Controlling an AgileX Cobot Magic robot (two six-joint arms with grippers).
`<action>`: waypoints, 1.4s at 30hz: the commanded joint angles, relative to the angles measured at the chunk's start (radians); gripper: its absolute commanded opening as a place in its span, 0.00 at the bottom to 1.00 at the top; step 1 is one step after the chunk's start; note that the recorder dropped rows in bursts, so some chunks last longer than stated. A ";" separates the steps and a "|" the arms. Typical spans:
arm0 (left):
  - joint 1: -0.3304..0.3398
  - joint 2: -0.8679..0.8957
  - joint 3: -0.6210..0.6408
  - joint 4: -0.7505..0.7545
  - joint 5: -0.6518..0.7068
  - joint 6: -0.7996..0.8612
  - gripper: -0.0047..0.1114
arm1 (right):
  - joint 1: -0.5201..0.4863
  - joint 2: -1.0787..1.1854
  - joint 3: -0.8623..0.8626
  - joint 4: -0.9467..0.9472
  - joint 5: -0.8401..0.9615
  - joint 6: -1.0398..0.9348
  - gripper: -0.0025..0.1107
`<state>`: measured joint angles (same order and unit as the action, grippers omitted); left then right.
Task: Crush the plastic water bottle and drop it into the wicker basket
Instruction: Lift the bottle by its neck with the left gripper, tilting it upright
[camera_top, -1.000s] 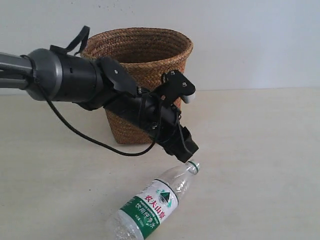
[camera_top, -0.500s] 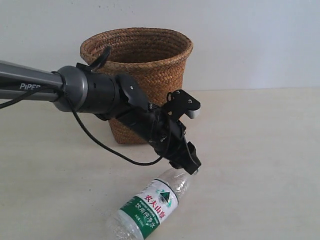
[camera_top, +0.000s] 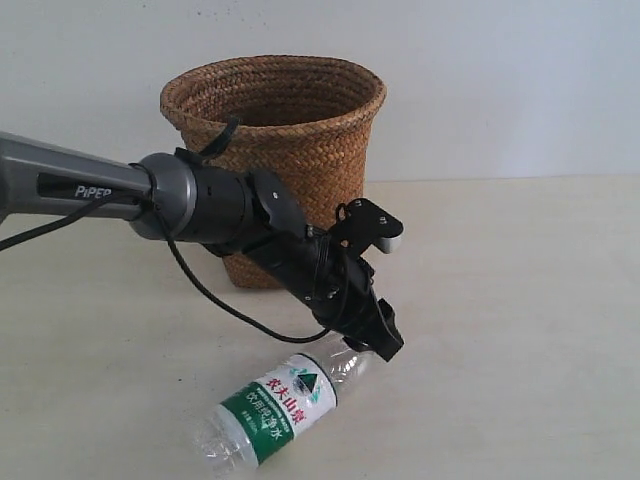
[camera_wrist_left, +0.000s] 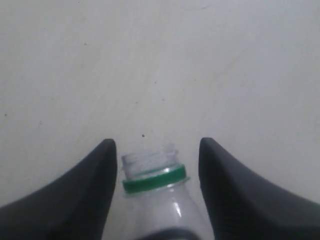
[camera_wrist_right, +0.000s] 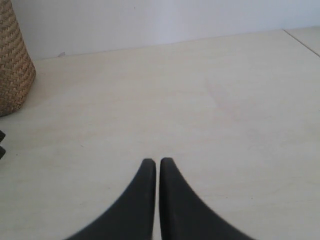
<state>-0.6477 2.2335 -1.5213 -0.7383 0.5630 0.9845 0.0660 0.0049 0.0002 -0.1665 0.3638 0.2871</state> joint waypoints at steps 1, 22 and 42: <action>-0.004 0.011 -0.029 -0.002 -0.020 -0.036 0.45 | -0.006 -0.005 0.000 -0.004 -0.001 0.002 0.02; -0.002 0.011 -0.037 0.192 0.172 -0.094 0.08 | -0.006 -0.005 0.000 -0.004 -0.001 0.000 0.02; 0.032 -0.109 -0.037 0.353 -0.009 -0.611 0.08 | -0.006 -0.005 0.000 -0.004 -0.001 0.002 0.02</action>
<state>-0.6253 2.1513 -1.5570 -0.3842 0.5736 0.4405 0.0660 0.0049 0.0002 -0.1665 0.3638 0.2907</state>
